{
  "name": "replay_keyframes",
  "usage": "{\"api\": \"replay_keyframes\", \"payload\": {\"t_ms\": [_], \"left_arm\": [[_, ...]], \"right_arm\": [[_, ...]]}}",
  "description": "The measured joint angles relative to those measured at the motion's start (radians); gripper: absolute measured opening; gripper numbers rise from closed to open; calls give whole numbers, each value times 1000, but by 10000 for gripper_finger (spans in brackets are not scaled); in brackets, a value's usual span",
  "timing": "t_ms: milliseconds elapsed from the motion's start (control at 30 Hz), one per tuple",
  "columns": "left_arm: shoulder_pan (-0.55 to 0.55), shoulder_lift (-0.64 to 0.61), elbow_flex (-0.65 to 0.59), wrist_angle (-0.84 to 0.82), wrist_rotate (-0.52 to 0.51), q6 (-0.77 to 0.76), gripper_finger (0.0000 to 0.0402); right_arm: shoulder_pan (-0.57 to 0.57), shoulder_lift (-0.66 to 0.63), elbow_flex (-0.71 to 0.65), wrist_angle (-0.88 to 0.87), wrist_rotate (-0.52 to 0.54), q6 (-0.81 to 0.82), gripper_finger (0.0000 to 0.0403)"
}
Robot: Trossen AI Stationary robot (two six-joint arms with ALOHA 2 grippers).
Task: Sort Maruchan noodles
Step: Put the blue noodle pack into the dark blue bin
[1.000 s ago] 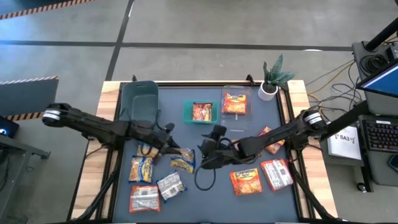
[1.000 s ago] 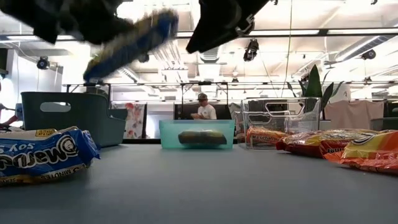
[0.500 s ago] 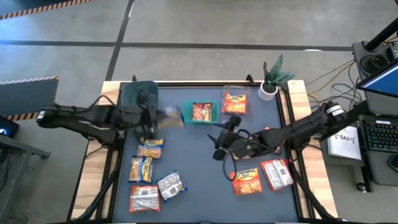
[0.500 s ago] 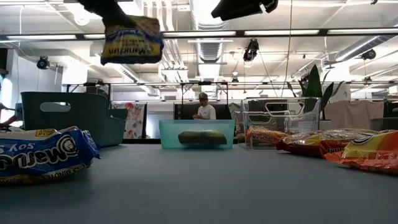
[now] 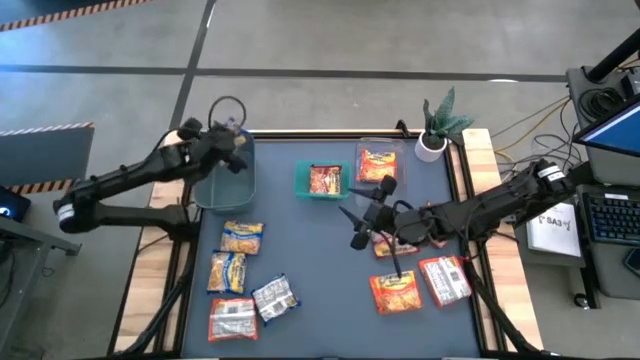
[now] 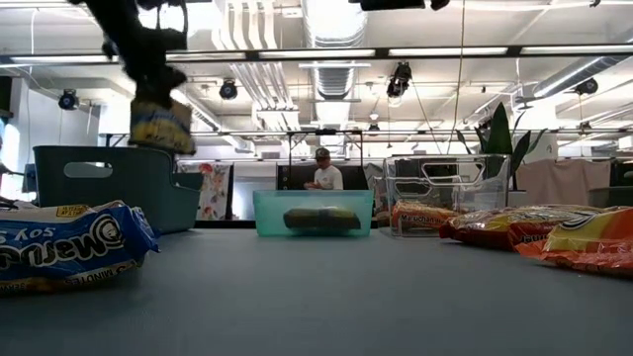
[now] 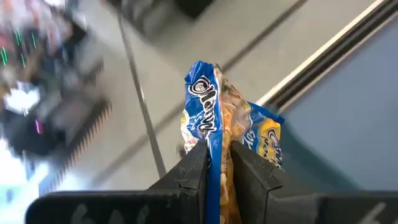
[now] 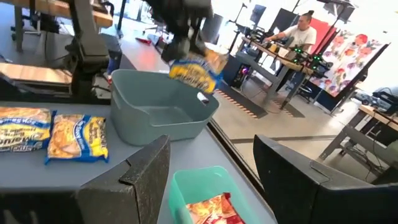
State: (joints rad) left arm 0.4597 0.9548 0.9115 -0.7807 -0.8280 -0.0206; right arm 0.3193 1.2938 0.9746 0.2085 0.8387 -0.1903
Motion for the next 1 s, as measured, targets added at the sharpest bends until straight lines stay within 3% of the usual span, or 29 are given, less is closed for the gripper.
{"api": "replay_keyframes", "payload": {"t_ms": [133,233,467,1000], "left_arm": [[160,38,-50,-2,187,-93,41],[204,66,-81,3,288,-162,41],[207,125,-156,34,236,-297,41],[209,177,-213,117,132,-408,41]], "right_arm": [[-7,-11,-3,6,-1,-14,219],[-10,-8,-3,7,-3,-25,219],[-23,-4,-3,6,-4,-41,219],[-49,-4,-3,6,-8,-51,219]]}}
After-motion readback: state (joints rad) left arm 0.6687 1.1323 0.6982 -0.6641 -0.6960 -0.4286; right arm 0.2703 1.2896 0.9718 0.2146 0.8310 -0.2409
